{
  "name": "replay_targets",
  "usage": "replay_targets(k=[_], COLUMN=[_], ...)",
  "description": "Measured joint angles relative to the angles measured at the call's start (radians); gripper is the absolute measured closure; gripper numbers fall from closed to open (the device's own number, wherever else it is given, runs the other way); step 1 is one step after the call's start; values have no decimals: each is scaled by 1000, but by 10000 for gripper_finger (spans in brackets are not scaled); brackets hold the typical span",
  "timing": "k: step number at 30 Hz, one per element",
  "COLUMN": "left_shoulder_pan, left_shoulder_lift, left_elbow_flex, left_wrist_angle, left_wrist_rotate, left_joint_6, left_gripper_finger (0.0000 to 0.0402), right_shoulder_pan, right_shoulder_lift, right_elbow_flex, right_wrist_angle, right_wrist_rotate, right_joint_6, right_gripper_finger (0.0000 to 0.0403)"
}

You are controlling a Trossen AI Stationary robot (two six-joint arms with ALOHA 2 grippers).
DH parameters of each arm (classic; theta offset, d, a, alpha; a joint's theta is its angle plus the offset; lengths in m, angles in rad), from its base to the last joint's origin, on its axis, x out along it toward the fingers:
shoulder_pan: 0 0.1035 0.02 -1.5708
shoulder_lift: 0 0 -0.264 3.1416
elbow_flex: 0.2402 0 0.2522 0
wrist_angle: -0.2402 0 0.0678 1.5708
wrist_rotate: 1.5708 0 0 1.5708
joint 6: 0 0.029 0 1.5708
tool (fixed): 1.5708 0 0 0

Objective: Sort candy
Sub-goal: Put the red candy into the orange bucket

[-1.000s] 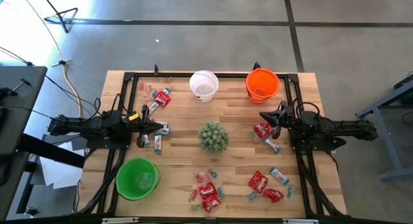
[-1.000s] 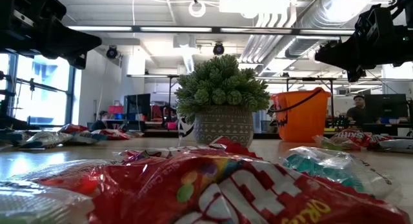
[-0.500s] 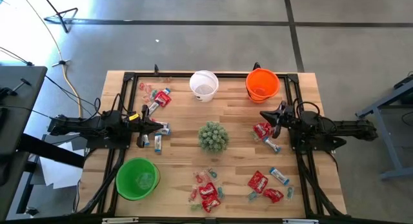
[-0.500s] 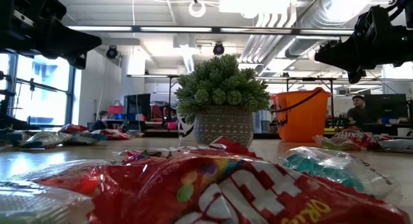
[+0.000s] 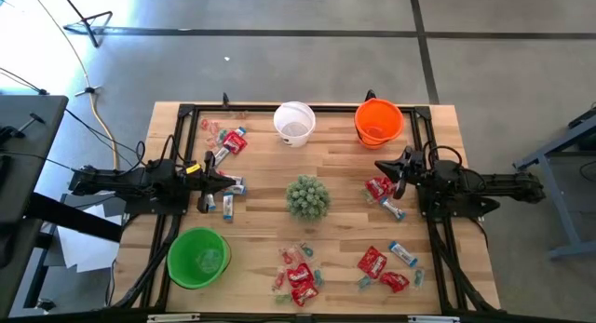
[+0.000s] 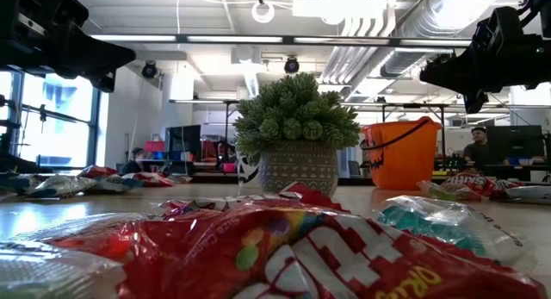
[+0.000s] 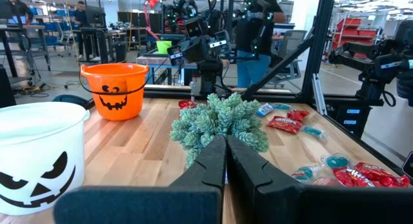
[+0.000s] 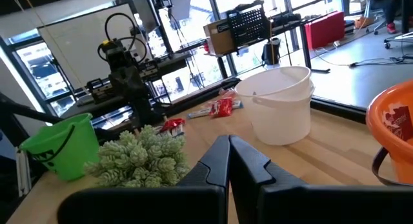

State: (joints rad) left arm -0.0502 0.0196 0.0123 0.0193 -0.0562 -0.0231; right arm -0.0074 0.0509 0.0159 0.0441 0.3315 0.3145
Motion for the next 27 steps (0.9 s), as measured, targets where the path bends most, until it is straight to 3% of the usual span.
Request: replay_targets(k=[27], left_shoulder_pan=[0], left_shoulder_lift=[0], left_elbow_flex=[0], left_wrist_angle=[0], left_wrist_rotate=[0], left_joint_6=[0], left_gripper_finger=[401], right_shoulder_pan=[1], right_shoulder_lift=[0], right_elbow_flex=[0], right_wrist_angle=[6], right_wrist_rotate=[-17], right_joint_6=[-20], right_gripper_finger=[402])
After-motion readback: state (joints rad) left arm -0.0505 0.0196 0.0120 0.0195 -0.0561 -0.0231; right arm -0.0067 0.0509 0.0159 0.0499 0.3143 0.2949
